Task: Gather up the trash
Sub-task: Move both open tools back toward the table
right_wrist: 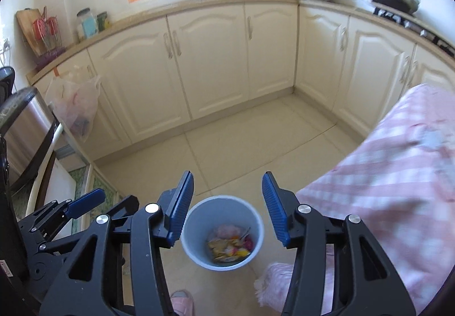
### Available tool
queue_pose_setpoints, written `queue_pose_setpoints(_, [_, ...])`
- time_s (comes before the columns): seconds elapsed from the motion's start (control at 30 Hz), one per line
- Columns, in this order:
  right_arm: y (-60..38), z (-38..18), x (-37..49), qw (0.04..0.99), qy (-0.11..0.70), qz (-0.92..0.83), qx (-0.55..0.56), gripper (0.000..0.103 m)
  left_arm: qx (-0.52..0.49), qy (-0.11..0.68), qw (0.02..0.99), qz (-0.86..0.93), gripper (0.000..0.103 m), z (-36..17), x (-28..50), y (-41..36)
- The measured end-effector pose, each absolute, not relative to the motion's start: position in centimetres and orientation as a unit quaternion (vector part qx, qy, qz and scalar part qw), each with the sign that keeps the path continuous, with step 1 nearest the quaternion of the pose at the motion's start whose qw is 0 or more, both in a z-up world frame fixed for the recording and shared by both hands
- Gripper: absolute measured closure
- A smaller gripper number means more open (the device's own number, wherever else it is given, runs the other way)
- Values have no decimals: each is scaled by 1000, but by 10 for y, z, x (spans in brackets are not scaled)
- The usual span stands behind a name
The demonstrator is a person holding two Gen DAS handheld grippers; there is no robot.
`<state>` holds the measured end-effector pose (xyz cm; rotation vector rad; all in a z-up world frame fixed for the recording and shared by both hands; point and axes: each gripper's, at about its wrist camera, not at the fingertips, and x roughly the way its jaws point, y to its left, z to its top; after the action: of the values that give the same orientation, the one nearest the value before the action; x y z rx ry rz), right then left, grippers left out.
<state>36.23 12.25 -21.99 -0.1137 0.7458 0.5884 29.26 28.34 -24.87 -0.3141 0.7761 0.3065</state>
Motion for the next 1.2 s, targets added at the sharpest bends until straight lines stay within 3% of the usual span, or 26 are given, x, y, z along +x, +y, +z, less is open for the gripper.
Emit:
queue_pose_setpoints(0.3, [33,-153,318,923,297,242,-35,52,-121,327,932,96,42,-178,266,208])
queue_pose_setpoints(0.53, [-70,-121,286,949,263,172,-9,50,-83,314,946,11,39,-140,262,107])
queue_pose_setpoints(0.87, [-211,-127,267,960,274,45,36,48,-30,344,932,-109,39,-134,271,-35])
queue_pose_setpoints(1.2, [-283,-142,262,954,290,20,77,47,-9,396,904,-162,39,-159,298,-124])
